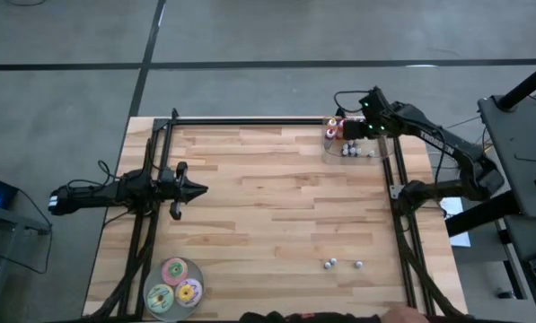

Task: Pick & Place food coloring
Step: Put the small green food coloring bottle into the bin

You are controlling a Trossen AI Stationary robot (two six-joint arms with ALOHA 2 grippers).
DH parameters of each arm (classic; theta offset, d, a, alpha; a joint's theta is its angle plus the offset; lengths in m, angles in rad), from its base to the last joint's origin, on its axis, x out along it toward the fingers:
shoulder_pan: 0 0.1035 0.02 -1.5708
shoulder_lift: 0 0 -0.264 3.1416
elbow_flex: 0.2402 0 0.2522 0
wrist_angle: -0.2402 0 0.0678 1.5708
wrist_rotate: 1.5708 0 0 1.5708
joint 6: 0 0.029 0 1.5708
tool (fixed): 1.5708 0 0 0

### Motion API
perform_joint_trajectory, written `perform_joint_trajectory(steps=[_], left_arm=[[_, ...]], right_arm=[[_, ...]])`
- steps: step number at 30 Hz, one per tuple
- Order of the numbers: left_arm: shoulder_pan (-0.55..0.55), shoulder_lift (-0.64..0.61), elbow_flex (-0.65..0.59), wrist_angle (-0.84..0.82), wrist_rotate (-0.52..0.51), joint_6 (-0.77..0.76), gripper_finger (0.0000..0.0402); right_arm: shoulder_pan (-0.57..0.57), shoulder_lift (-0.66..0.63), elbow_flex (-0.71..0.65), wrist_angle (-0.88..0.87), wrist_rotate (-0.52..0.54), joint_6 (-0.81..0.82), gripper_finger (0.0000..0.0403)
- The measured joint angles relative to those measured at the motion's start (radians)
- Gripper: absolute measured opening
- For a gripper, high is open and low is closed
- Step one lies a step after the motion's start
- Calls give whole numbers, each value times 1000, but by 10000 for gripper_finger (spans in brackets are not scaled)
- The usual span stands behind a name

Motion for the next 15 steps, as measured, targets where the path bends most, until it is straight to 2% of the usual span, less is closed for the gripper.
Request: perform_joint_trajectory(steps=[9, 15], left_arm=[[0, 0, 0, 0, 0, 0, 0], [0, 0, 0, 0, 0, 0, 0]], right_arm=[[-16, 209, 190, 18, 31, -81, 70], [-45, 294, 311, 15, 38, -118, 70]])
